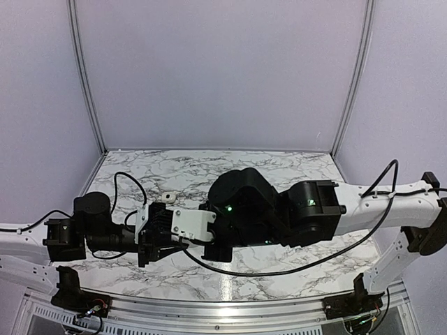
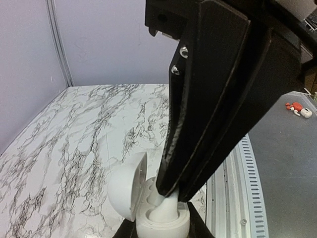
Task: Insert the wireless bluetooth earbuds into the charging case
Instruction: Adjust the left earbud in the left side groove of the charging case.
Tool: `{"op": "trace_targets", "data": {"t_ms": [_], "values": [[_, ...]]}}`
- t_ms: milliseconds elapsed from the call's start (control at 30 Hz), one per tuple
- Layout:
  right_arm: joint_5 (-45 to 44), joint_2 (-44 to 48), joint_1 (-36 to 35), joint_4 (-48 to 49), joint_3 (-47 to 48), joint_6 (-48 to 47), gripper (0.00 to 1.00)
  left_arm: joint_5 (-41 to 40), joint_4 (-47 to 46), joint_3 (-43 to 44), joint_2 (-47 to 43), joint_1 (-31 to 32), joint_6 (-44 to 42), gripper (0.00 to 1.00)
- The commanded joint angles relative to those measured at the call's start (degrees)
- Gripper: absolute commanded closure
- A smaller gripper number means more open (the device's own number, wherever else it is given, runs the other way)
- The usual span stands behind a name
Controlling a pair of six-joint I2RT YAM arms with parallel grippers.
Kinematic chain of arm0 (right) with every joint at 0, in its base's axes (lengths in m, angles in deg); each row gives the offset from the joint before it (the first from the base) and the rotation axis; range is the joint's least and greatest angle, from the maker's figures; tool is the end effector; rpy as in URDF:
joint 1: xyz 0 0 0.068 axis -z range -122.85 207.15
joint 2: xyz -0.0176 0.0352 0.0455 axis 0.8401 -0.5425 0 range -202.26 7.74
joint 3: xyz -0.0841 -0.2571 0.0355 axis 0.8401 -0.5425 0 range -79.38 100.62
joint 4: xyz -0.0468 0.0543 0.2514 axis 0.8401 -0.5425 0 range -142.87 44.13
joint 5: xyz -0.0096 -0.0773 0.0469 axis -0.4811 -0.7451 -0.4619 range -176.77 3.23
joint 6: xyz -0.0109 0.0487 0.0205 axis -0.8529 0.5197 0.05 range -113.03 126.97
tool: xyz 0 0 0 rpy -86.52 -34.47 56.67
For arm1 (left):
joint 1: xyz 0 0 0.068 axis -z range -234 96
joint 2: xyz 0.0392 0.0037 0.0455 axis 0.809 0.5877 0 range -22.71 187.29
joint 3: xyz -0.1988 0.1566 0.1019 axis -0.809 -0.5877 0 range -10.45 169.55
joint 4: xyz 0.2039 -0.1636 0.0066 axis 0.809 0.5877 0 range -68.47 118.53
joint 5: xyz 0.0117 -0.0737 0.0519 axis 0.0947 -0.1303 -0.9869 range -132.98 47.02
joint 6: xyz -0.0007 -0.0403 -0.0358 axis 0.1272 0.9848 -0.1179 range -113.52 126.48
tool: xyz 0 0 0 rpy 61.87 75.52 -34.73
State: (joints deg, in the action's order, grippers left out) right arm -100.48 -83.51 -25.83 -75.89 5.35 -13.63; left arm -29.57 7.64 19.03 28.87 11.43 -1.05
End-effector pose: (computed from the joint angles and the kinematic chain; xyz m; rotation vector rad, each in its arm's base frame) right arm 0.0528 0.3595 0.3446 -1.6501 1.4691 0.3482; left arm 0.0811 -0.1972 0.2682 1.2143 1.3346 -0.9373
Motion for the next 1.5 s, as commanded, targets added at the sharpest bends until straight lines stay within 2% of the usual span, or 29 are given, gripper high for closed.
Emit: {"op": "trace_targets", "data": {"t_ms": [0,367,800,1467], "values": [[3.96,4.32,1.11,3.91,-2.09,0.44,1.00,1.63,-4.36,-0.42,-2.19,0.14,-0.25,1.00],[9.83,4.46,2.03,5.35,-3.69,0.96,1.00,2.72,-6.15,-0.86,-4.14,0.14,0.74,1.00],[11.58,-1.56,2.47,-1.67,1.15,0.12,1.00,5.84,-6.13,-0.56,-3.35,0.14,0.15,1.00],[18.32,-5.47,2.82,-3.22,3.18,-0.21,1.00,10.12,-6.40,0.09,-3.98,0.19,0.41,1.00]]}}
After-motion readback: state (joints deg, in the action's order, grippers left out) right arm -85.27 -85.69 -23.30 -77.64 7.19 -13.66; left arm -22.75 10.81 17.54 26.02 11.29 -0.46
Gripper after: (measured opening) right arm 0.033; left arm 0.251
